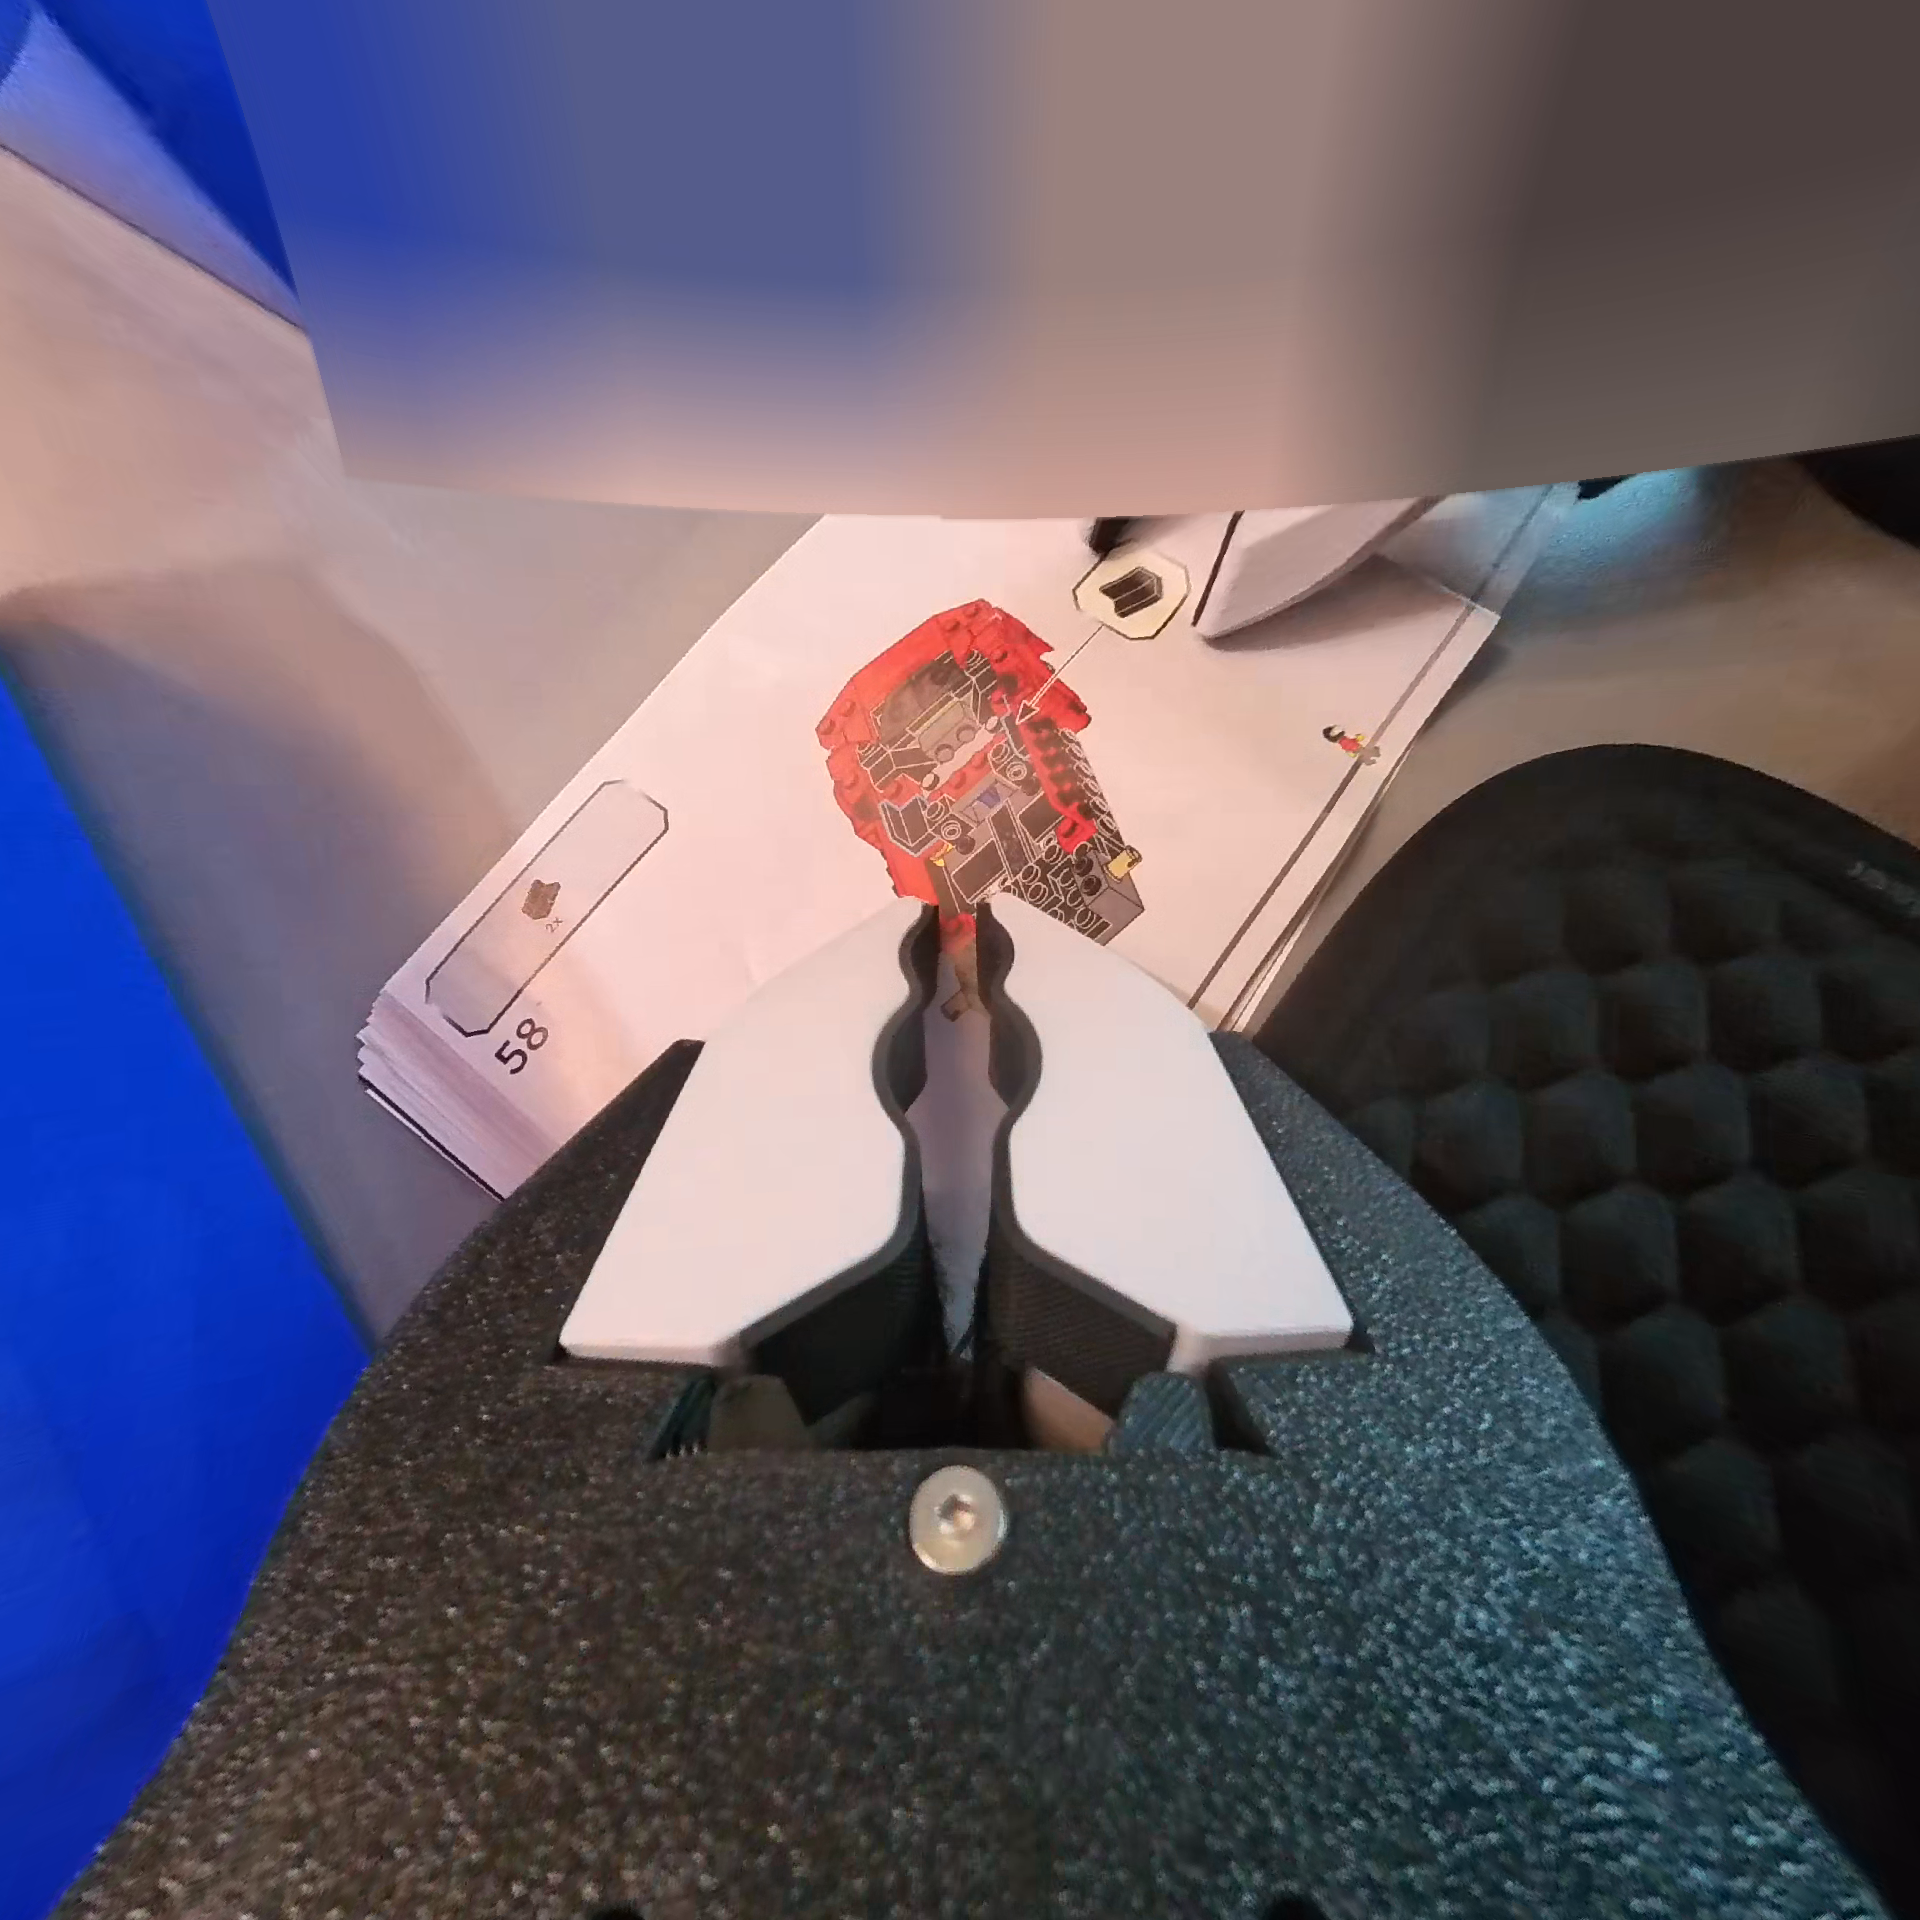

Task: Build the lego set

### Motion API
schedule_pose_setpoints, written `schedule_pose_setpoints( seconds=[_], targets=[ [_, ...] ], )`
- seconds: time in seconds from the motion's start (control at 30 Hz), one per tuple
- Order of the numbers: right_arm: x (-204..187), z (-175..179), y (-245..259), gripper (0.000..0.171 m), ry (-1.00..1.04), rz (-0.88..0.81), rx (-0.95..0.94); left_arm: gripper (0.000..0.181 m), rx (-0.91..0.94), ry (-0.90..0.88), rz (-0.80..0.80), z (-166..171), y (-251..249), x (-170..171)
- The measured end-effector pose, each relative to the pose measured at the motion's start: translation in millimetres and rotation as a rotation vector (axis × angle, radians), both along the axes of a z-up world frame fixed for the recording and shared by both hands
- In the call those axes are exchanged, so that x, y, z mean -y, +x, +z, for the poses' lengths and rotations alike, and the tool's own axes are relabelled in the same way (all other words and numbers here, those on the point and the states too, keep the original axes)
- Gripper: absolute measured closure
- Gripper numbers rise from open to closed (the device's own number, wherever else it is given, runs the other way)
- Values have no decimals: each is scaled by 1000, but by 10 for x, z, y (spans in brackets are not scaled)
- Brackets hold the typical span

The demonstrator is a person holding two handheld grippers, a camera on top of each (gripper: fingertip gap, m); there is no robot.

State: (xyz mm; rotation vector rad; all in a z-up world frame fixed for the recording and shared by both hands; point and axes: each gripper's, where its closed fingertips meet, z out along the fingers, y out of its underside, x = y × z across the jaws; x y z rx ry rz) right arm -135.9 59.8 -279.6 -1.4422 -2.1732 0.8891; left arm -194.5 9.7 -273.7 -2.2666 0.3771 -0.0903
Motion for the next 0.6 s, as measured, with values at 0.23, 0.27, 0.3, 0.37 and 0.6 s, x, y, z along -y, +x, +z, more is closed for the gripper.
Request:
schedule_pose_setpoints(
  seconds=[0.23,0.27,0.3,0.37,0.6],
  targets=[
    [-3,-2,13,146,-10,-8,6,176,12,-5,-3,0,6,2],
    [-8,-2,14,146,-11,-9,16,177,17,-7,-5,-2,9,3],
    [-7,3,25,145,2,17,34,177,22,-9,-7,-2,13,3],
    [-33,77,60,143,42,111,98,178,30,-12,-12,-3,21,5],
    [257,1529,-1187,145,-56,376,-203,179,23,-9,-15,-1,25,8]
  ],
)
